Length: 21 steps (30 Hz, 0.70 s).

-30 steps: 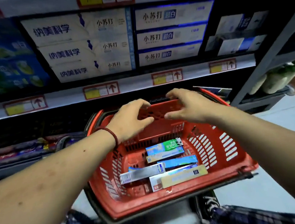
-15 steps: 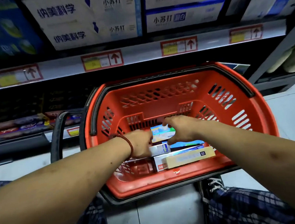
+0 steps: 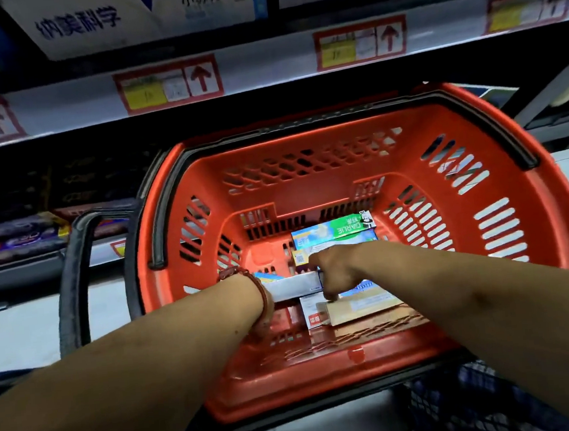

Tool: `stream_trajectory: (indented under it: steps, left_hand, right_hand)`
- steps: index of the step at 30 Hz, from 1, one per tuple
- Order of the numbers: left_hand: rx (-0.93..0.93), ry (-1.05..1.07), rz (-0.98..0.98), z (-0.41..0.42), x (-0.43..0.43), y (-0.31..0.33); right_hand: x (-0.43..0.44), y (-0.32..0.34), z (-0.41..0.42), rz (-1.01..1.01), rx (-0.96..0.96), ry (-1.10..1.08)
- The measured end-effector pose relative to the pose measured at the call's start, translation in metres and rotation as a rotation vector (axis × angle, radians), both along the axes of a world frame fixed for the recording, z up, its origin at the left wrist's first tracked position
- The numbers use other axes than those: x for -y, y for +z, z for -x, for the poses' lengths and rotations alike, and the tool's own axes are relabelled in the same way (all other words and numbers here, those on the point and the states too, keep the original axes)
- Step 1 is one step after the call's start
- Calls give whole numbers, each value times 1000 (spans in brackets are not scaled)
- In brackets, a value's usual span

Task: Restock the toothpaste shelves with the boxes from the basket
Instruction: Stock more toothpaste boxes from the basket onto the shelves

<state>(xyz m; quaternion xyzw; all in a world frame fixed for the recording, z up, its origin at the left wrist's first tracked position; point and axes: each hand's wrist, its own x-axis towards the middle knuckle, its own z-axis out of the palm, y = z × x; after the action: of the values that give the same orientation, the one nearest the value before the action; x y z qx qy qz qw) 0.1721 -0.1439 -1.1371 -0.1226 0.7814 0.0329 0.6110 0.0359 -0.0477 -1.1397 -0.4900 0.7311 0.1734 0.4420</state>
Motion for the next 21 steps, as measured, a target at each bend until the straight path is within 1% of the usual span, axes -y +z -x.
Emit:
stream_trajectory:
  steps: [4,6,7,9,11,13,16,18,21]
  left_hand:
    - [-138,68,86,-1,7,-9]
    - [-216,-27,139,1,11,-3]
    - [-264,-54,132,3,13,0]
    - [-408,-42,69,5,14,4]
    - [-558,48,-51,8,11,8]
    - [-650,87,-141,9,2,12]
    - [-746,52,-163,7,1,11]
    - [-808,127,-174,5,8,8]
    - [-915,436,-237,7,22,3]
  right_hand:
    - [0,-7,3,34,16,-122]
    - [-3,-8,4,98,-36,-177]
    - [-5,-9,5,138,-68,-218]
    - [-7,-8,11,207,-126,-313]
    - [-8,-5,20,268,-177,-392]
    - [-10,-4,30,316,-207,-472]
    - [-13,-4,41,338,-194,-476]
    - [-15,0,46,338,-136,-458]
    - [-22,6,54,301,-50,-475]
